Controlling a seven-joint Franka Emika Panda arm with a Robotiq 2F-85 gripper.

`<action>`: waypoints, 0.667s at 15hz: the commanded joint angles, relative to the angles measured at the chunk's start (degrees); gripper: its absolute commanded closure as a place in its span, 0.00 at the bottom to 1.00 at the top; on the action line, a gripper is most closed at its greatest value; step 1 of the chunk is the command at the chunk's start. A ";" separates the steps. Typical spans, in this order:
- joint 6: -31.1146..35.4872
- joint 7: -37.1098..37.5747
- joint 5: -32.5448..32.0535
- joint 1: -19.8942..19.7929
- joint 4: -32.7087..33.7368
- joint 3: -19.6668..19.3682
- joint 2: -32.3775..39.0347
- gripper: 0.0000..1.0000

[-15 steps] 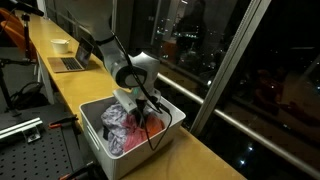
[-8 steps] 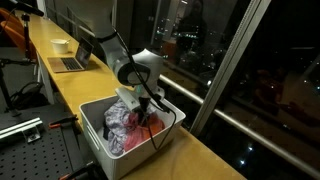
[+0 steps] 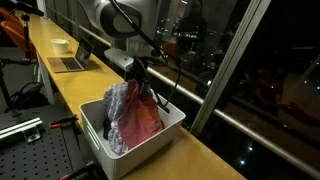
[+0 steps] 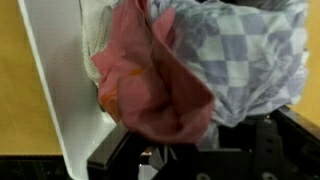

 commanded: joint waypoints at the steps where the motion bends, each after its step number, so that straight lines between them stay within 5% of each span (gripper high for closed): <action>1: -6.34 2.07 -3.60 2.71 -1.11 1.21 -10.82 1.00; 10: -28.51 9.46 -19.19 11.61 15.16 14.86 -17.06 1.00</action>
